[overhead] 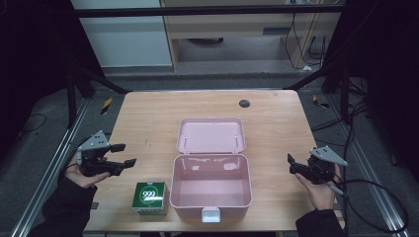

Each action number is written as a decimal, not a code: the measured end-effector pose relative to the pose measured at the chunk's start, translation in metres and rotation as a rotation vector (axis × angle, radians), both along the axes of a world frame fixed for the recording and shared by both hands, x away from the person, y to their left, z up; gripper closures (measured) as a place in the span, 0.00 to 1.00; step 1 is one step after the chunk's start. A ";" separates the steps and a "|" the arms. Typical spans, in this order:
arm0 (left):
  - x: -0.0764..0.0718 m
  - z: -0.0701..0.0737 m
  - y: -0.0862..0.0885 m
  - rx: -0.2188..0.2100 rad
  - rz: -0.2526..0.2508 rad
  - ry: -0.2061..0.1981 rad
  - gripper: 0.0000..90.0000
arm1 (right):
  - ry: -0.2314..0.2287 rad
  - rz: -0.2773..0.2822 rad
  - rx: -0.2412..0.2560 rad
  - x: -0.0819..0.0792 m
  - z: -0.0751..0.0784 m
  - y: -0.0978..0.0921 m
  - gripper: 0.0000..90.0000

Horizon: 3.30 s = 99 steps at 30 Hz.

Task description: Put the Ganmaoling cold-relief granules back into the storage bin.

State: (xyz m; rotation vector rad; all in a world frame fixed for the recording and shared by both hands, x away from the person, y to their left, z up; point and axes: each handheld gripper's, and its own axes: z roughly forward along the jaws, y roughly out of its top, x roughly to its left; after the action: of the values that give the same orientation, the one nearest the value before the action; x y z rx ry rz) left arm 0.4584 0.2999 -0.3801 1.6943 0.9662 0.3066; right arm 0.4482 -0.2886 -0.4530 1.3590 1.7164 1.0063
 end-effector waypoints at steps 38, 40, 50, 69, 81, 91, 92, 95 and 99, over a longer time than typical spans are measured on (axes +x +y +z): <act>-0.033 0.001 -0.053 0.082 -0.220 0.122 0.16 | 0.049 0.051 -0.042 0.002 -0.009 0.004 0.06; -0.035 0.000 -0.055 0.078 -0.226 0.130 0.15 | 0.048 0.051 -0.046 0.002 -0.008 0.004 0.06; -0.044 -0.010 -0.069 0.077 -0.230 0.160 0.10 | 0.054 0.053 -0.047 0.002 -0.009 0.003 0.05; -0.056 -0.038 -0.091 0.065 -0.231 0.209 0.06 | 0.068 0.061 -0.062 0.003 -0.012 0.003 0.04; -0.060 -0.051 -0.102 0.067 -0.238 0.220 0.04 | 0.081 0.065 -0.072 0.004 -0.013 0.004 0.03; -0.062 -0.060 -0.107 0.059 -0.229 0.234 0.04 | 0.093 0.068 -0.079 0.005 -0.015 0.004 0.03; -0.062 -0.061 -0.108 0.058 -0.227 0.235 0.04 | 0.093 0.068 -0.080 0.005 -0.015 0.004 0.03; -0.063 -0.065 -0.109 0.055 -0.224 0.241 0.04 | 0.098 0.071 -0.084 0.005 -0.016 0.005 0.03; -0.063 -0.070 -0.111 0.049 -0.220 0.251 0.04 | 0.105 0.072 -0.088 0.006 -0.017 0.004 0.03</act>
State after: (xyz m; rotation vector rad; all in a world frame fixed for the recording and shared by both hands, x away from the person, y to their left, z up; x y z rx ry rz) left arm 0.3958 0.1892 -0.4497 1.8965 0.9476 -0.0295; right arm 0.4538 -0.2842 -0.4699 1.3228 1.8769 0.9007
